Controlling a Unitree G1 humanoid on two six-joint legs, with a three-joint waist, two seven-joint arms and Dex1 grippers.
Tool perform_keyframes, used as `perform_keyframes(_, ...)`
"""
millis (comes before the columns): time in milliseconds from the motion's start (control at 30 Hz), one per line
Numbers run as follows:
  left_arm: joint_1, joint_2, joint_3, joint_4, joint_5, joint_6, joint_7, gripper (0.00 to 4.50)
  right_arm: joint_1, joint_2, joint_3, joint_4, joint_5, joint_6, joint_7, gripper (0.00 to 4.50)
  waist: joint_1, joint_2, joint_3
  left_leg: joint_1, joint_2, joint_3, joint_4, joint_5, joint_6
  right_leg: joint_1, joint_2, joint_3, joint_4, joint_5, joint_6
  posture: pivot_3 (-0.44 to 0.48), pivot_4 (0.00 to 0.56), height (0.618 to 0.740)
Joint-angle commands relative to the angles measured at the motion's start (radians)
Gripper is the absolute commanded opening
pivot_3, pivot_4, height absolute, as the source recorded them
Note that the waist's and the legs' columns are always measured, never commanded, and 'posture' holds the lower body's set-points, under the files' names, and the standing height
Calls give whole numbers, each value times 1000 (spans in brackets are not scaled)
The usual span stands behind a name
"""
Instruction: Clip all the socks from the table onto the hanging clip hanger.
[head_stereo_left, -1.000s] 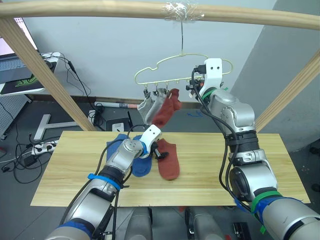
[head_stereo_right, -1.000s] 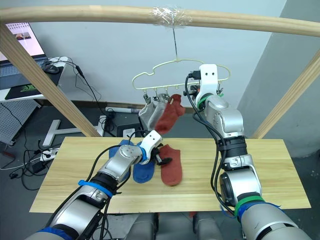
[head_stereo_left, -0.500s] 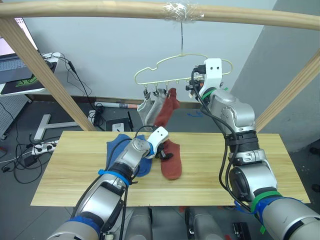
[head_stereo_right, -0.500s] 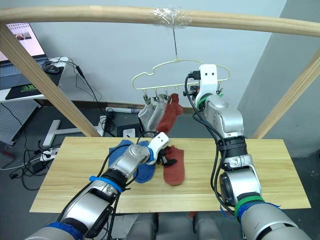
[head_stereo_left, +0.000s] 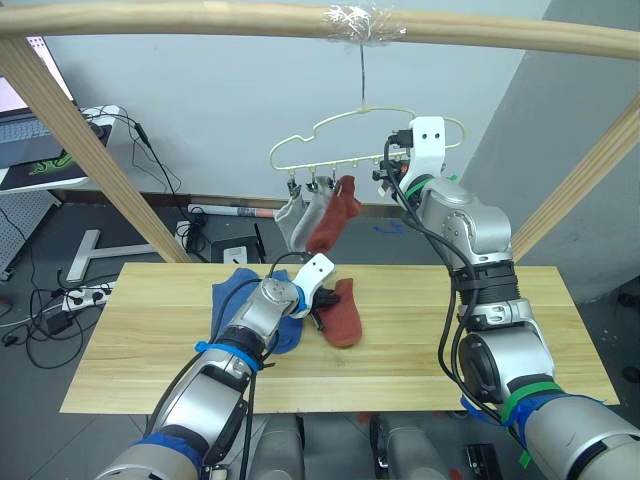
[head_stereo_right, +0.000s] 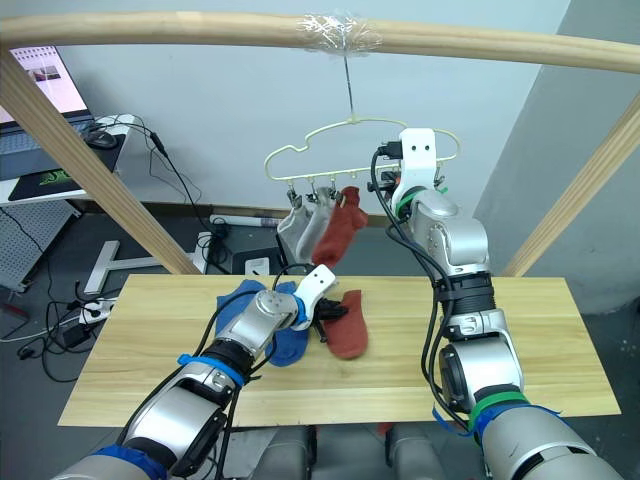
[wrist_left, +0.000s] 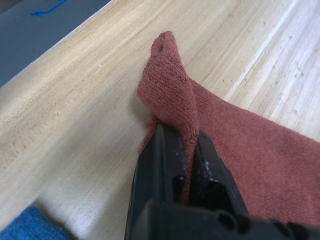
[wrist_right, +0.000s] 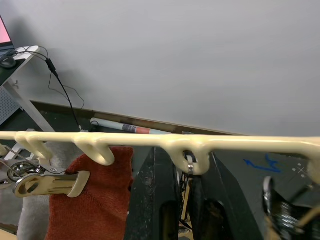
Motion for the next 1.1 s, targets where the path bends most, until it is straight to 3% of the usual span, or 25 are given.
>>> perform_keyframes(33, -3, -14, 63, -115, -76, -8, -35, 217, -36, 7, -19, -74, 26, 21, -2, 0, 0, 0, 0, 0, 0, 0, 0, 0, 0, 0, 0, 0, 0, 0, 0, 104, 156, 740)
perform_keyframes(333, -93, -63, 164, -228, -186, 88, -23, 217, -40, 26, -50, -118, 55, 94, -36, 0, -1, 0, 0, 0, 0, 0, 0, 0, 0, 0, 0, 0, 0, 0, 0, 104, 158, 740)
perform_keyframes(700, -210, -108, 210, -194, -219, 95, 18, 217, -34, 40, -57, -140, 59, 124, -53, 0, -3, 0, 0, 0, 0, 0, 0, 0, 0, 0, 0, 0, 0, 0, 0, 92, 153, 740)
perform_keyframes(1100, -249, -118, 257, -177, -257, 97, 29, 217, -29, 31, -56, -135, 54, 120, -52, 0, -3, 0, 0, 0, 0, 0, 0, 0, 0, 0, 0, 0, -1, 0, 0, 88, 151, 740)
